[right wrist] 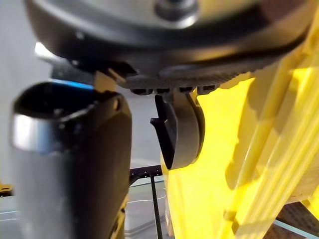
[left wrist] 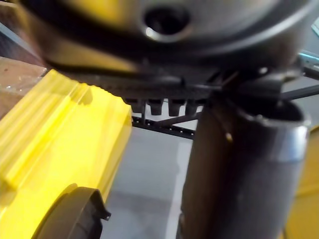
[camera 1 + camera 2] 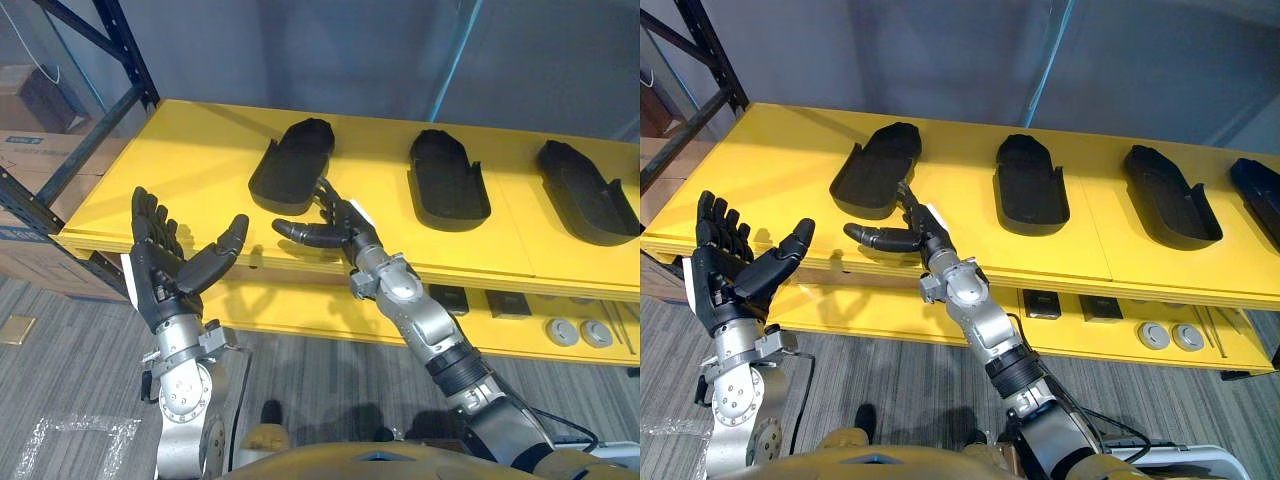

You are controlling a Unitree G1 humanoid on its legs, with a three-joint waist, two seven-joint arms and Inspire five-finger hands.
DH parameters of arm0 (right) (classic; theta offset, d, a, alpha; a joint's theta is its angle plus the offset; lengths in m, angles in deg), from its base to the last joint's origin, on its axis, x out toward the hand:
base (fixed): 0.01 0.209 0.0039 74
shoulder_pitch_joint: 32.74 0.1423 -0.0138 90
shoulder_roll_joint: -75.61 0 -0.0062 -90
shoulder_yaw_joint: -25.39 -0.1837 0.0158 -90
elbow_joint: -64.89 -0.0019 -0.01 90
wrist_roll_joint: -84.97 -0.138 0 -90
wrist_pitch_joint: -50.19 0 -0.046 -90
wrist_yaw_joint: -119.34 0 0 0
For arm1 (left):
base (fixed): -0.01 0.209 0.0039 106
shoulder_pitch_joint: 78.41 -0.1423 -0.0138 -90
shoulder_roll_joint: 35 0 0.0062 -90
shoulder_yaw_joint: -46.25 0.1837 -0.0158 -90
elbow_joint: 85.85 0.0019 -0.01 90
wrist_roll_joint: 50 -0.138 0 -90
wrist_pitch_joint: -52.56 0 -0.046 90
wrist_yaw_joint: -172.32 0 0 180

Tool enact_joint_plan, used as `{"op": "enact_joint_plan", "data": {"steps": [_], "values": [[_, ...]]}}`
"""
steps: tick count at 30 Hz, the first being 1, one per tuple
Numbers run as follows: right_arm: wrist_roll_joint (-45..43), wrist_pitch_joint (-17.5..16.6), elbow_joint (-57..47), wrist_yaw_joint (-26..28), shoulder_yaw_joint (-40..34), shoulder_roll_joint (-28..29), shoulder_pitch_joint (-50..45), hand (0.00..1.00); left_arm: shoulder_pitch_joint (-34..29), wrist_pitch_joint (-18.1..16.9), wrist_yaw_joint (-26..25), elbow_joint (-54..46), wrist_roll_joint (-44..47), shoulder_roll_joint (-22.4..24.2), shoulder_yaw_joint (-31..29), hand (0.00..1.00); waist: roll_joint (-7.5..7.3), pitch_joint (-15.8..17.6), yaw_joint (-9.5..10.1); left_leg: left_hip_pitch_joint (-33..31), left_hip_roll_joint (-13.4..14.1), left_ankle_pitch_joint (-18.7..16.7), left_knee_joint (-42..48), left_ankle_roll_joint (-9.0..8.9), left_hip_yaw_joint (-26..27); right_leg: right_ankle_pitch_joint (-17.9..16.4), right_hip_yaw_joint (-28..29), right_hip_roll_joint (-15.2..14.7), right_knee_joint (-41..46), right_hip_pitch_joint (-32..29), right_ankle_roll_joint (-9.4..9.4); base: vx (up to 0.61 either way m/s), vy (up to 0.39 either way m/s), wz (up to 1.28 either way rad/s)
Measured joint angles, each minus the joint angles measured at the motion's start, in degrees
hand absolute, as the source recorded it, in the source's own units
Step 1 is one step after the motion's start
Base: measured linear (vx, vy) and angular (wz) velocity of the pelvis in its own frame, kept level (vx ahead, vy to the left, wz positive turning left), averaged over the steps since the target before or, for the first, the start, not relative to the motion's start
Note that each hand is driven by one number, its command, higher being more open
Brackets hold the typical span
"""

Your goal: Walk over and take three plastic housings, then place them on the shelf

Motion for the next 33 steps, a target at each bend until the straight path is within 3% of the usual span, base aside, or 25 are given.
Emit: {"op": "enact_joint_plan", "data": {"steps": [9, 16, 19, 22, 24, 26, 29, 33], "values": [[1.3, 0.6, -0.4, -0.7, 0.0, 0.0, 0.2, 1.00, 0.0, 0.1, 0.0, 0.0, 0.0, 0.0, 0.6, 1.00, 0.01, 0.0, -0.06, 0.3, 0.0, -0.1, 0.0, -0.04, 0.4, 0.0, 0.6, 0.0, 0.0, 0.0, 0.00, 0.00, 0.000, -0.02], [8.0, -0.2, -5.4, -5.6, -1.1, -0.5, 0.4, 1.00, 0.0, 0.9, -0.5, 0.4, -0.3, -0.9, 2.2, 1.00, 0.01, 0.0, -0.17, 0.0, 0.0, -0.1, 0.0, -0.04, 0.7, 0.0, 1.0, 0.0, 0.2, -0.7, 0.03, 0.00, -0.003, -0.02], [8.1, -4.0, -14.4, -6.5, -3.1, -1.5, -0.7, 1.00, 0.5, 1.2, -1.5, 0.4, -2.2, -1.2, 1.6, 1.00, 0.03, 0.0, -0.67, 0.1, 0.0, -0.1, 0.0, -0.04, 1.4, 0.1, 1.4, 0.0, 0.1, -0.9, 0.07, 0.01, -0.012, -0.07], [8.1, -10.8, -26.3, -6.2, -6.6, -2.6, -6.0, 1.00, 3.5, 2.3, -2.0, 0.4, -2.7, -2.6, -1.5, 1.00, 0.04, 0.0, -1.34, 0.4, 0.0, -0.2, 0.0, -0.10, 2.0, 0.1, 2.1, 0.0, 0.2, -1.0, 0.07, 0.01, -0.010, -0.13], [7.5, -16.4, -32.6, -4.1, -12.1, -4.2, -11.8, 1.00, 5.8, 3.3, -2.7, 0.7, -2.7, -3.9, -4.9, 1.00, 0.13, 0.0, -2.07, 1.5, 0.0, -0.8, 0.0, -0.03, 3.7, 0.1, 3.8, -0.1, 0.4, -1.1, 0.07, 0.00, 0.002, -0.36], [6.2, -19.5, -34.3, -1.2, -17.5, -5.8, -15.4, 1.00, 7.5, 3.6, -3.2, 2.6, -2.6, -5.1, -7.7, 1.00, 0.38, -0.3, -3.10, 2.0, 0.0, -1.1, 0.0, 0.05, 4.9, 0.1, 5.0, -0.1, 0.6, -1.6, 0.10, -0.03, 0.005, -0.32], [2.1, -21.0, -34.8, 4.0, -23.9, -7.4, -20.5, 1.00, 9.9, 5.1, -2.9, 7.7, 0.5, -6.3, -12.8, 1.00, 1.43, -0.7, -5.39, 1.9, 0.1, -1.1, 0.0, 0.06, 6.8, 0.3, 7.1, -0.1, 0.7, -3.0, 0.33, -0.04, 0.001, -0.35], [-3.5, -20.9, -34.7, 8.8, -25.9, -7.7, -27.2, 1.00, 11.2, 7.0, -2.2, 16.2, 5.2, -6.9, -15.8, 1.00, 3.15, -1.5, -7.33, 2.1, 0.5, -1.6, 0.0, -0.19, 9.1, 0.7, 9.2, 0.4, 0.6, -4.3, 0.38, -0.01, -0.007, -0.30]]}}
